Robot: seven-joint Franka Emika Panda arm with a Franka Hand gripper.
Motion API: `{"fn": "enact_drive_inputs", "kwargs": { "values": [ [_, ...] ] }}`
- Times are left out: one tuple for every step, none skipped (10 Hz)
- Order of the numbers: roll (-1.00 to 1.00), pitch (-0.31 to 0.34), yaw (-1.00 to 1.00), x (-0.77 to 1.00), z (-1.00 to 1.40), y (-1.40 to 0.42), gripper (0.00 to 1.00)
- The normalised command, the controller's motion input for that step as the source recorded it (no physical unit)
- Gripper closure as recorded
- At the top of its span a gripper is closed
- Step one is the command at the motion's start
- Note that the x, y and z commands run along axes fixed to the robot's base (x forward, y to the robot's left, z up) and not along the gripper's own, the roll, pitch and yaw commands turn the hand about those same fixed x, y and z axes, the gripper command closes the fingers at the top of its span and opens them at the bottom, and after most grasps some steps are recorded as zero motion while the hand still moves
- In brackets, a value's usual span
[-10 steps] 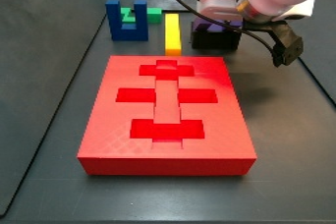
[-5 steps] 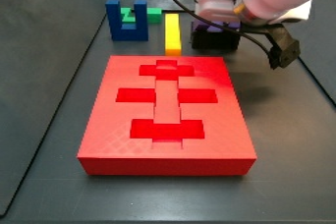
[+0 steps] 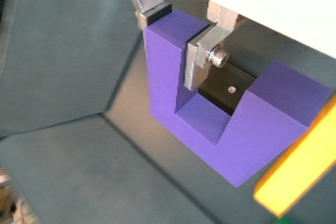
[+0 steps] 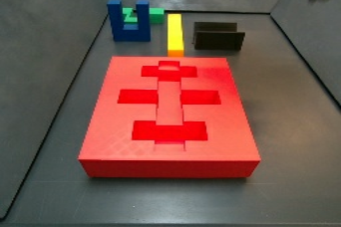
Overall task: Pick up the purple object. Move up. Place the purple object on the fixture. Regrasp the purple object. Move to above the board. Insert the purple object.
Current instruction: Move to above the board.
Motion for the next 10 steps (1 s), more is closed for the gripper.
{"fn": "enact_drive_inputs", "kwargs": {
  "values": [
    [-0.02,0.001,0.01,-0.02,1.4,-0.01,1.0],
    [-0.01,0.018,0.0,0.0,0.84,-0.02,1.0],
    [0.0,0.04,0.0,0.02,0.48,-0.01,1.0],
    [0.0,0.063,0.0,0.03,0.28,-0.02,1.0],
    [-0.01,0.075,0.0,0.03,0.2,-0.02,1.0],
    [-1.0,0.073,0.02,-1.21,0.28,-1.4,1.0],
    [-1.0,0.072,0.02,-1.22,0.26,-1.4,1.0],
    [-1.0,0.022,0.04,-1.36,0.27,-1.4,1.0],
    [-1.0,0.014,0.04,-1.38,0.26,-1.4,1.0],
    [-1.0,0.003,0.05,-1.4,0.27,-1.4,1.0]
  ]
}}
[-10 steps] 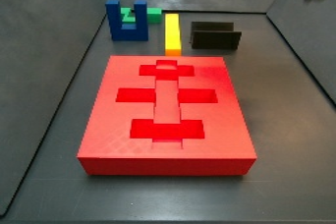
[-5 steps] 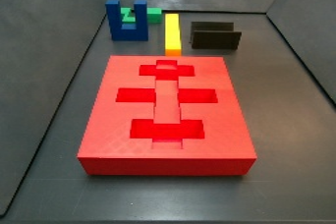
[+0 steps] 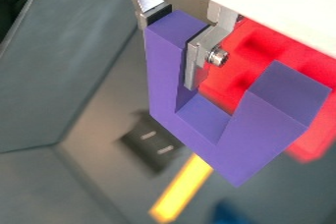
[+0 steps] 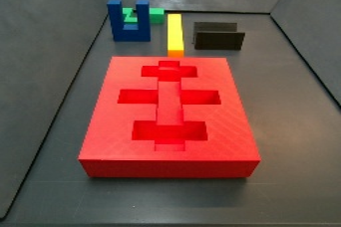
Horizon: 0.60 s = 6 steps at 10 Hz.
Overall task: Pick up the purple object. Move up. Place the purple object on the fixture. Regrasp the purple object. Move to above the board. Insert the purple object.
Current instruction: Move to above the board.
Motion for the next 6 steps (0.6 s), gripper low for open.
{"fn": "enact_drive_inputs", "kwargs": {
  "values": [
    [-1.0,0.001,0.05,-1.4,0.26,-1.39,1.0],
    [-1.0,-0.021,0.05,-0.66,0.12,-0.61,1.0],
    [-1.0,-0.026,0.05,-0.17,0.0,-0.07,1.0],
    [-1.0,-0.01,0.03,-0.01,-0.02,0.04,1.0],
    [-1.0,-0.011,0.03,-0.01,0.01,0.02,1.0],
    [-0.85,-0.058,0.02,-0.07,0.01,-0.01,1.0]
  ]
}}
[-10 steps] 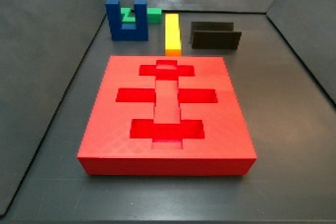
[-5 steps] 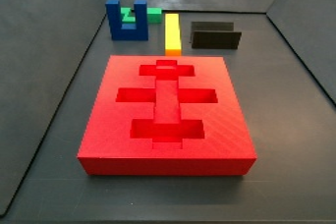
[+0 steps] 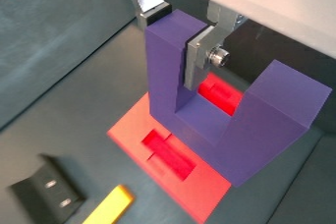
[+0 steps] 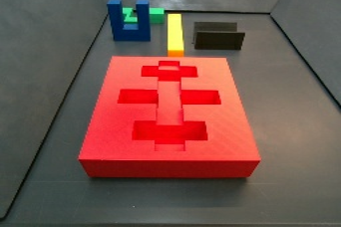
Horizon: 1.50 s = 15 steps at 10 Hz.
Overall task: Pick up the purple object. Move up. Place the purple object on the fixture. Regrasp the purple object. Move to above the board. Insert the purple object.
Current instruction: Move to above the board, then insert the purple object.
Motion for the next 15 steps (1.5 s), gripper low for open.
{"fn": "enact_drive_inputs", "kwargs": {
  "values": [
    [-0.63,-0.076,0.01,-0.08,0.0,0.03,1.0],
    [-0.37,-0.083,0.01,-0.08,0.01,0.03,1.0],
    [-0.22,-0.067,0.0,-0.05,-0.01,0.01,1.0],
    [-0.06,-0.161,0.15,0.28,-0.19,-0.24,1.0],
    [0.0,-0.149,0.35,0.41,-0.3,-0.56,1.0],
    [0.04,-0.114,0.35,0.41,-0.39,-0.61,1.0],
    [0.04,-0.107,0.35,0.43,-0.39,-0.61,1.0],
    [0.05,-0.103,0.29,0.43,-0.4,-0.65,1.0],
    [0.11,-0.074,0.15,0.53,-0.39,-0.68,1.0],
    [0.15,-0.031,0.01,0.56,-0.36,-0.68,1.0],
    [0.07,-0.057,0.0,0.49,-0.35,-0.59,1.0],
    [0.03,-0.077,-0.01,0.47,-0.38,-0.54,1.0],
    [0.05,-0.061,-0.07,0.54,-0.41,-0.55,1.0],
    [0.11,-0.036,-0.11,0.59,-0.41,-0.53,1.0],
    [0.1,-0.026,-0.12,0.59,-0.39,-0.42,1.0]
  ]
}}
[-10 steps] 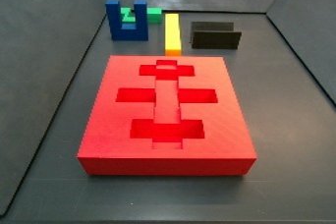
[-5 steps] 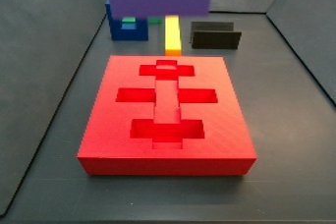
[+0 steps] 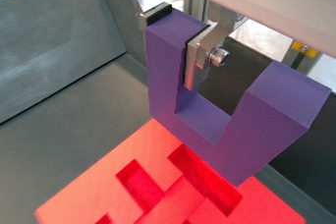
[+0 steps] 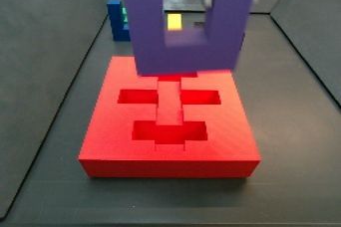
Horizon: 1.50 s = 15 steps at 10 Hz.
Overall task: Pick up the purple object. Move up. Place the purple object on the fixture. Regrasp the purple object. Move to above the board. Insert the purple object.
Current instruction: Insert the purple object.
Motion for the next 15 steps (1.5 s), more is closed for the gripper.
{"fn": "enact_drive_inputs", "kwargs": {
  "values": [
    [0.08,-0.021,-0.11,0.52,-0.39,-0.35,1.0],
    [0.16,0.0,-0.1,0.45,-0.37,-0.33,1.0],
    [0.22,0.0,-0.08,0.49,-0.4,-0.26,1.0],
    [0.16,0.0,-0.03,0.45,-0.47,-0.15,1.0],
    [0.14,0.0,0.0,0.39,-0.54,-0.05,1.0],
    [0.16,0.0,0.0,0.04,-0.57,0.01,1.0],
    [0.03,0.0,-0.02,-0.2,-0.49,0.03,1.0],
    [0.0,-0.006,-0.04,-0.17,-0.46,0.0,1.0],
    [-0.04,0.0,-0.09,-0.19,-0.41,0.03,1.0],
    [-0.09,-0.016,-0.16,-0.37,-0.35,0.07,1.0],
    [-0.11,-0.053,-0.1,-0.22,-0.28,0.04,1.0],
    [-0.13,-0.057,-0.06,-0.1,-0.24,0.04,1.0],
    [-0.11,-0.041,-0.05,-0.1,-0.14,0.04,1.0],
    [-0.12,-0.049,-0.04,-0.09,-0.12,0.04,1.0],
    [-0.08,-0.047,-0.1,-0.22,-0.15,0.07,1.0]
  ]
}}
